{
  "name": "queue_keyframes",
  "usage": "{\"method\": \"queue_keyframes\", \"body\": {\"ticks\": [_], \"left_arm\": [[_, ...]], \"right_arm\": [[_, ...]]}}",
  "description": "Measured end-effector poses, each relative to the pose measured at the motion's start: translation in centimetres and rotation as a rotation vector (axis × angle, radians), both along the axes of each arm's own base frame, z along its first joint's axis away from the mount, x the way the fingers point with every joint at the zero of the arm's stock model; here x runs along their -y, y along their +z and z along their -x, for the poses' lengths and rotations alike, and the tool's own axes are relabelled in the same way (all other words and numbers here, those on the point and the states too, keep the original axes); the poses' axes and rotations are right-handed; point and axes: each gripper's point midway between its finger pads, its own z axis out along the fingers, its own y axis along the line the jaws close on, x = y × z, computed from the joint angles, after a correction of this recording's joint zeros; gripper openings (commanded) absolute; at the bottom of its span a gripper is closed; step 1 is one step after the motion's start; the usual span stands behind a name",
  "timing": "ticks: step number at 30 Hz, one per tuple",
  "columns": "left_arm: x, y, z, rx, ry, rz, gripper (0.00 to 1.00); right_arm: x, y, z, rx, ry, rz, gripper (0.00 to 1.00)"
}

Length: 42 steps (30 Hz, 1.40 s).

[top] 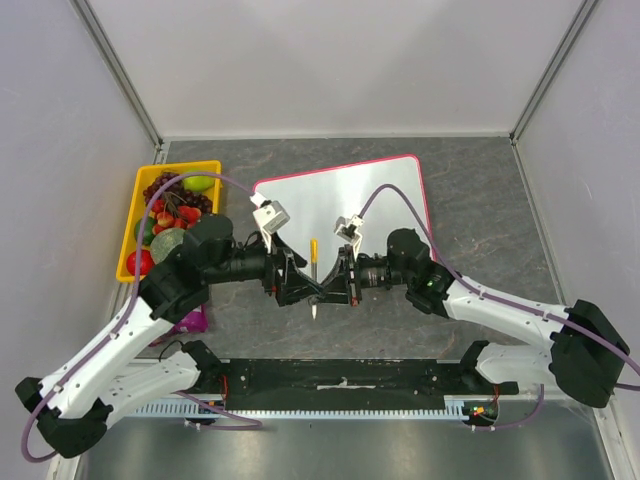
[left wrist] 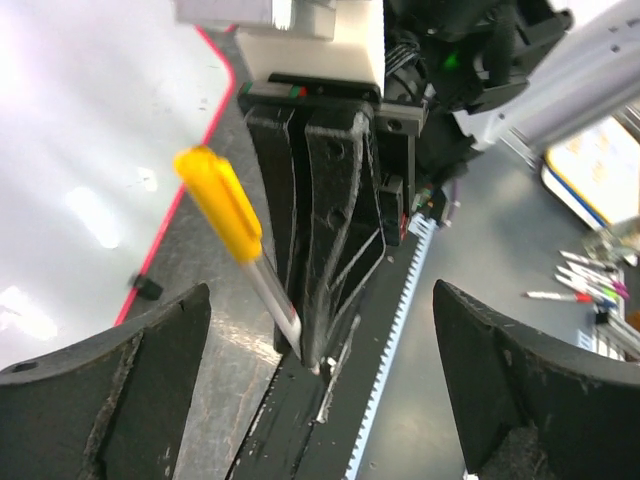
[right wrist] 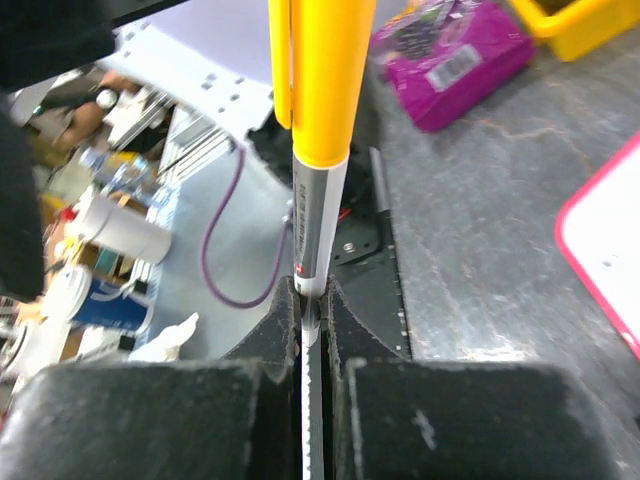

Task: Write a sentence on the whiteboard
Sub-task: Pick up the whiteboard marker at the center of the board.

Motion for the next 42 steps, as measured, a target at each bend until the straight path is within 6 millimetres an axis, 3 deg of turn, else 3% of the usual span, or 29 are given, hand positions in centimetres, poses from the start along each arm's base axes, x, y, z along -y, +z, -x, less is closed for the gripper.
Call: {"method": "queue_keyframes", "body": {"ticks": [4,8,12,18,21,25,26,29,31,35,38,40,42], "left_arm": [[-1.7,-0.1,-0.6,0.030,0.121,0.009,0.99],[-1.7,-0.8,-0.9,0.024,0.147,0.029,0.97],[0.1,-2.2,-1.7,-0.025,0.111,0.034,0.91],[3.4,-5.4,-3.4,-0.109,0.052,0.010,0.82],[4.4,-5.7,-3.9,-0.107,0.034,0.021,0.65],[5.3,-5.4,-4.1,-0.104,0.006,0.045,0.09],[5.5,-5.1,-4.0,-0.103,-0.007,0.053,0.02],[5.8,-4.5,-3.9,-0.087,-0.031,0.071,0.02],[5.9,-4.5,-3.8,-0.088,-0.034,0.072,0.02],[5.7,-4.5,-3.7,-0.086,-0.031,0.073,0.02],[5.2,-3.7,-3.2,-0.071,-0.036,0.087,0.02],[4.8,-2.9,-2.8,-0.052,-0.037,0.099,0.02],[4.3,-2.4,-2.3,-0.038,-0.040,0.103,0.02]], "right_arm": [[0.8,-0.6,-2.9,-0.032,-0.154,0.043,0.00],[3.0,0.7,-6.2,-0.041,-0.321,0.019,0.00],[5.7,2.9,-8.4,-0.030,-0.468,-0.042,0.00],[6.5,4.7,-8.3,-0.028,-0.504,-0.090,0.00],[6.4,4.5,-8.3,-0.048,-0.505,-0.086,0.00],[6.4,4.5,-8.3,-0.068,-0.506,-0.087,0.00],[6.4,4.5,-8.4,-0.071,-0.512,-0.087,0.00],[6.5,4.5,-8.5,-0.085,-0.522,-0.092,0.01],[6.4,4.5,-8.6,-0.089,-0.523,-0.092,0.11],[6.3,4.4,-8.5,-0.086,-0.511,-0.089,0.60],[6.4,3.8,-8.4,-0.082,-0.500,-0.065,0.87],[6.6,3.7,-8.5,-0.072,-0.496,-0.053,0.98],[6.7,3.9,-8.3,-0.052,-0.473,-0.044,0.98]]}}
